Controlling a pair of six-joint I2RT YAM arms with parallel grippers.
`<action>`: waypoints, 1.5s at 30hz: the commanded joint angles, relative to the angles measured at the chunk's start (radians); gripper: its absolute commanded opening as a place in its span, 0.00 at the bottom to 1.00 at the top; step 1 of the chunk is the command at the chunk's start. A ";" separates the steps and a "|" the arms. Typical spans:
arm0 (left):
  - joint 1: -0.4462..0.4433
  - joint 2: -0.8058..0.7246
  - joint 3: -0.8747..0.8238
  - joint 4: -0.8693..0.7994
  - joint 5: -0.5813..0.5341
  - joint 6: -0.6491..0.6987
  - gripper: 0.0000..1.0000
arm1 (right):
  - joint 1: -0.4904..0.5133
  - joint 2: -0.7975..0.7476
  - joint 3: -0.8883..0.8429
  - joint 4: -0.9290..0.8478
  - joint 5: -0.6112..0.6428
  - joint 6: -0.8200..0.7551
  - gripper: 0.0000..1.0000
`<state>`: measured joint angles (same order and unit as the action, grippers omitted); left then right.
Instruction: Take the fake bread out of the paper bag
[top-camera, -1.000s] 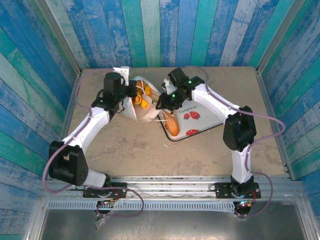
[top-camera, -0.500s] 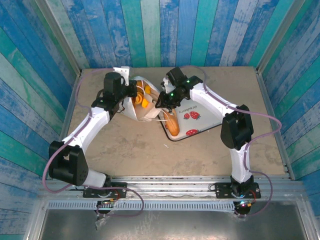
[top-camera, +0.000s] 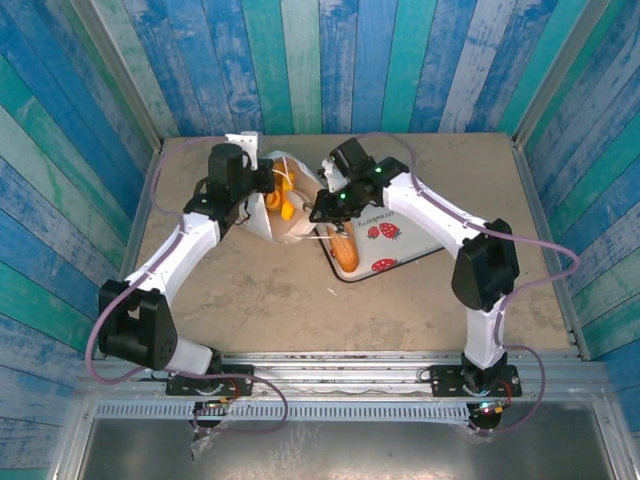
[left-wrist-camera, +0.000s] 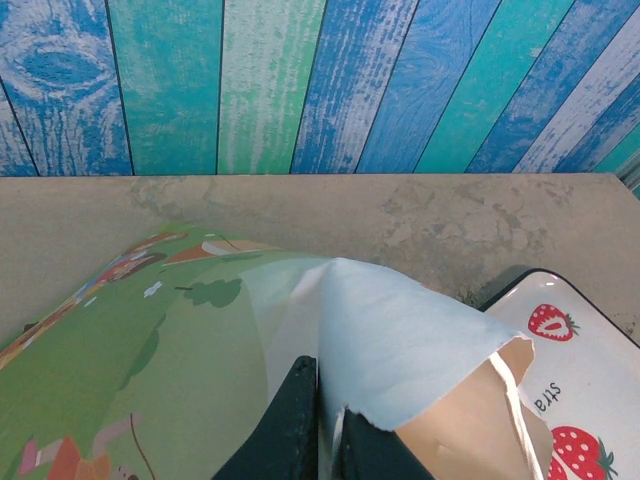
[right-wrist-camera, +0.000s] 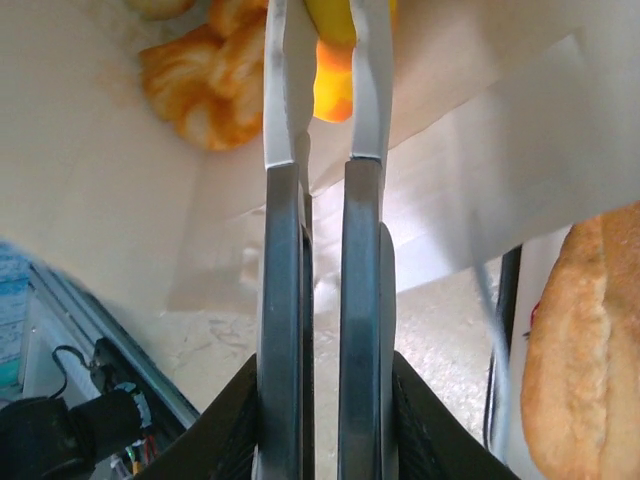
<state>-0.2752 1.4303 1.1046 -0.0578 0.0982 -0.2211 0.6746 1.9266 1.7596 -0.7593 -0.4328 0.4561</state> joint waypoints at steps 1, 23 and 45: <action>-0.007 0.038 0.036 0.042 0.000 -0.021 0.09 | 0.015 -0.096 -0.026 0.030 -0.017 -0.019 0.26; -0.007 0.009 0.017 0.032 -0.068 -0.019 0.09 | 0.015 -0.602 -0.285 -0.181 0.091 -0.051 0.25; -0.007 -0.033 0.006 0.013 -0.102 -0.009 0.09 | -0.033 -0.535 -0.425 -0.423 0.488 -0.132 0.27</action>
<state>-0.2817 1.4342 1.1061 -0.0456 0.0166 -0.2363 0.6456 1.3655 1.3258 -1.1389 -0.0277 0.3447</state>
